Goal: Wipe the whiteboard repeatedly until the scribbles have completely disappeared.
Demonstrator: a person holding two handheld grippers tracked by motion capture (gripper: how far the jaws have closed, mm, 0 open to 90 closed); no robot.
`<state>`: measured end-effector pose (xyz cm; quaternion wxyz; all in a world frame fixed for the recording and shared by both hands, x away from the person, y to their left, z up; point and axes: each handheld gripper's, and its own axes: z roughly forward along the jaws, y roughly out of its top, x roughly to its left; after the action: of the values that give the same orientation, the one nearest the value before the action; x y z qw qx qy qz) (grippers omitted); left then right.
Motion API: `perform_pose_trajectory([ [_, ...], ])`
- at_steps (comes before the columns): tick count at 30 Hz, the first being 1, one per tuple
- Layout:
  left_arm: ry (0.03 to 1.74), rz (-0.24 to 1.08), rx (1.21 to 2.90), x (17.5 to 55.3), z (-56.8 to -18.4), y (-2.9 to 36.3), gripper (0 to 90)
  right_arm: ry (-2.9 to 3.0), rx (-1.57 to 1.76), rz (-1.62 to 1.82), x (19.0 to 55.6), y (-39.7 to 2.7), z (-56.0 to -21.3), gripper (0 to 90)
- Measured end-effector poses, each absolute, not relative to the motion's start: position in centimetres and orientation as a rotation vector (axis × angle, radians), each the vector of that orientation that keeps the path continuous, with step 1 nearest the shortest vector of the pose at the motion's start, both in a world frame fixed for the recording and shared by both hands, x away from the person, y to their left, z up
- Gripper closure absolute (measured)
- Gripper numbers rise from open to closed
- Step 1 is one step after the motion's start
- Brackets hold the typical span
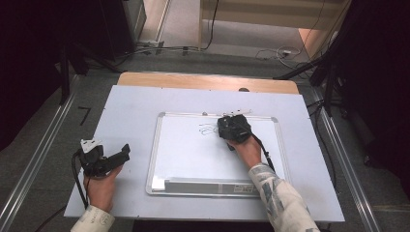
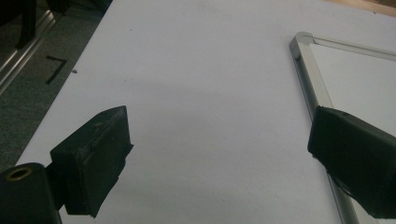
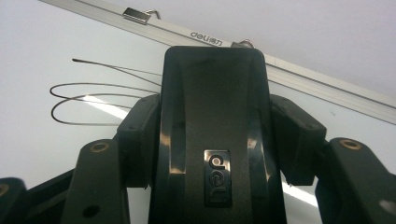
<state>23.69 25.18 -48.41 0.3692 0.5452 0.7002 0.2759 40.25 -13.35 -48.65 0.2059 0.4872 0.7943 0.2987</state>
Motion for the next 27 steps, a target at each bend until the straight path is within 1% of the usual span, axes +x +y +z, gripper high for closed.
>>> perform_pose_trajectory([
  [27,1.797,0.707,1.4,23.7,-48.4,25.2,6.3,2.261,1.297,0.847,40.1,-9.9,-48.7,38.4],
])
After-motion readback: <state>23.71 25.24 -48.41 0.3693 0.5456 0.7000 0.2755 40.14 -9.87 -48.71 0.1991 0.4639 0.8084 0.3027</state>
